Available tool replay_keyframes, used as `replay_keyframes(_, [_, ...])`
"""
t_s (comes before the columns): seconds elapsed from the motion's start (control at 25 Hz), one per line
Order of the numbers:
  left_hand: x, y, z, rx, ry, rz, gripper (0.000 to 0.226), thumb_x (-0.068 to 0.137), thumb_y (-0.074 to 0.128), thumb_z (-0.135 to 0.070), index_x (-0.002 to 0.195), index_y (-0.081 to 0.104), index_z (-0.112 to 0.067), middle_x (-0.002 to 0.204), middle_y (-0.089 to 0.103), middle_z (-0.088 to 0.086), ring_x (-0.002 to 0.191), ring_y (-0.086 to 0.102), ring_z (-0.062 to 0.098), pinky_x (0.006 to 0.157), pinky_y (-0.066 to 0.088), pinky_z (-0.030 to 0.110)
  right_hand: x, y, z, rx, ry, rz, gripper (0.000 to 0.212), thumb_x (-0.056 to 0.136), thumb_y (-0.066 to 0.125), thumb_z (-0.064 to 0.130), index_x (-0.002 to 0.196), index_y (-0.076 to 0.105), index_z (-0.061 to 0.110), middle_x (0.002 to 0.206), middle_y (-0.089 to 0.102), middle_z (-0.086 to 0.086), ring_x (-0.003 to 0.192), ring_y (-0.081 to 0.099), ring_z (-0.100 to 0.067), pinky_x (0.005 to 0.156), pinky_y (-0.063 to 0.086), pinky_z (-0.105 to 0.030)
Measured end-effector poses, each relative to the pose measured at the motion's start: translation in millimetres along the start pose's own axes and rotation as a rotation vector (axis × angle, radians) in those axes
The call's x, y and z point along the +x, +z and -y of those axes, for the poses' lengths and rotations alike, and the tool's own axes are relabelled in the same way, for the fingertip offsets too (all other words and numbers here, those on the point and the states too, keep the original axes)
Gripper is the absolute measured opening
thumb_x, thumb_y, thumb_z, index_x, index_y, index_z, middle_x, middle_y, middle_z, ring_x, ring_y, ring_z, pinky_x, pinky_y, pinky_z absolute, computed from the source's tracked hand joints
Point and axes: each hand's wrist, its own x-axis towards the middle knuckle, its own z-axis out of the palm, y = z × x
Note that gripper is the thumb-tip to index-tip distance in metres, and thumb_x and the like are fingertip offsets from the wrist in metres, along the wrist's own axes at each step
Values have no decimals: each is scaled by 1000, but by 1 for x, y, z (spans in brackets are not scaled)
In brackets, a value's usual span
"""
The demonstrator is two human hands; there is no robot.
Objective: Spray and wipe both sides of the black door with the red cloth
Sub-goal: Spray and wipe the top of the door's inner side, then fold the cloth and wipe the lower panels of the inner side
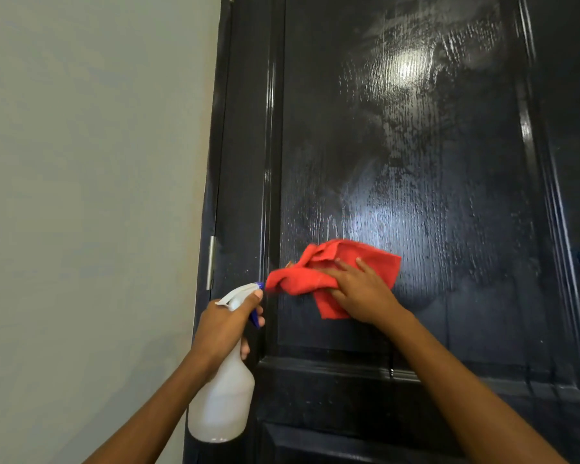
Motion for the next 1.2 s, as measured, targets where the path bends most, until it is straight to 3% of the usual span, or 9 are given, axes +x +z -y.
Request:
replay_keyframes(0.16, [-14, -10, 10, -15, 11, -36, 19, 100, 58, -42, 103, 70, -28, 81, 74, 11, 44, 53, 32, 45, 50, 35, -35, -15, 10, 518, -22, 371, 23, 104, 55, 33, 124, 67, 34, 116, 72, 10, 104, 67, -8, 96, 49, -33])
replay_keyframes(0.24, [-20, -14, 18, -31, -15, -33, 20, 99, 60, -42, 105, 71, -26, 82, 74, 11, 47, 54, 34, 44, 48, 33, -49, -12, 13, 805, 136, 486, 15, 102, 60, 32, 98, 73, 26, 84, 70, 11, 71, 60, -1, 75, 49, -29])
replay_keyframes(0.32, [-24, -17, 26, -26, -50, -28, 24, 99, 59, -43, 106, 70, -23, 83, 74, 11, 53, 57, 37, 45, 49, 32, -60, -11, 13, 1019, 366, 545, 18, 98, 65, 31, 90, 75, 20, 82, 73, -3, 68, 62, -12, 71, 50, -31])
replay_keyframes(0.48, [-27, -20, 34, -32, -92, 15, 30, 100, 55, -43, 103, 69, -17, 86, 75, 12, 61, 60, 41, 48, 51, 30, -69, -17, 7, 1325, 756, 147, 27, 100, 62, 36, 100, 75, 13, 93, 77, -14, 78, 69, -24, 79, 55, -36])
replay_keyframes(0.64, [-19, -14, 26, -38, -62, 43, 31, 101, 54, -42, 102, 70, -15, 85, 75, 11, 67, 61, 47, 49, 51, 30, -41, -51, 7, 830, 681, -510, 53, 104, 42, 57, 117, 67, 13, 113, 69, -16, 106, 64, -35, 91, 48, -44])
replay_keyframes(0.72, [-14, -9, 22, -48, -52, 53, 33, 102, 53, -41, 103, 70, -12, 85, 75, 11, 70, 61, 52, 49, 51, 30, -17, -49, 15, 381, 506, -459, 69, 106, 30, 58, 155, 37, 10, 157, 42, -19, 142, 41, -36, 116, 32, -49])
replay_keyframes(0.8, [-12, -4, 19, -49, -46, 59, 33, 102, 52, -41, 103, 70, -12, 84, 75, 11, 67, 61, 49, 49, 51, 31, 5, -17, 19, 48, 317, -335, 80, 102, 17, 64, 164, 14, 12, 171, 11, -11, 157, 12, -34, 125, 8, -53])
replay_keyframes(0.96, [-17, 1, 18, -58, -48, 59, 33, 102, 53, -40, 101, 70, -11, 82, 74, 12, 57, 57, 40, 46, 50, 30, 30, 40, -8, -285, 89, -212, 93, 91, 31, 73, 160, 31, 10, 168, 22, -18, 153, 23, -43, 123, 11, -64])
replay_keyframes(1.2, [-10, -8, 24, -71, -78, 29, 37, 101, 54, -41, 99, 71, -8, 81, 74, 13, 49, 57, 31, 43, 49, 28, 55, 50, 6, -358, 46, -291, 94, 98, 42, 65, 161, 17, 1, 168, 11, -24, 156, 12, -40, 127, 10, -55])
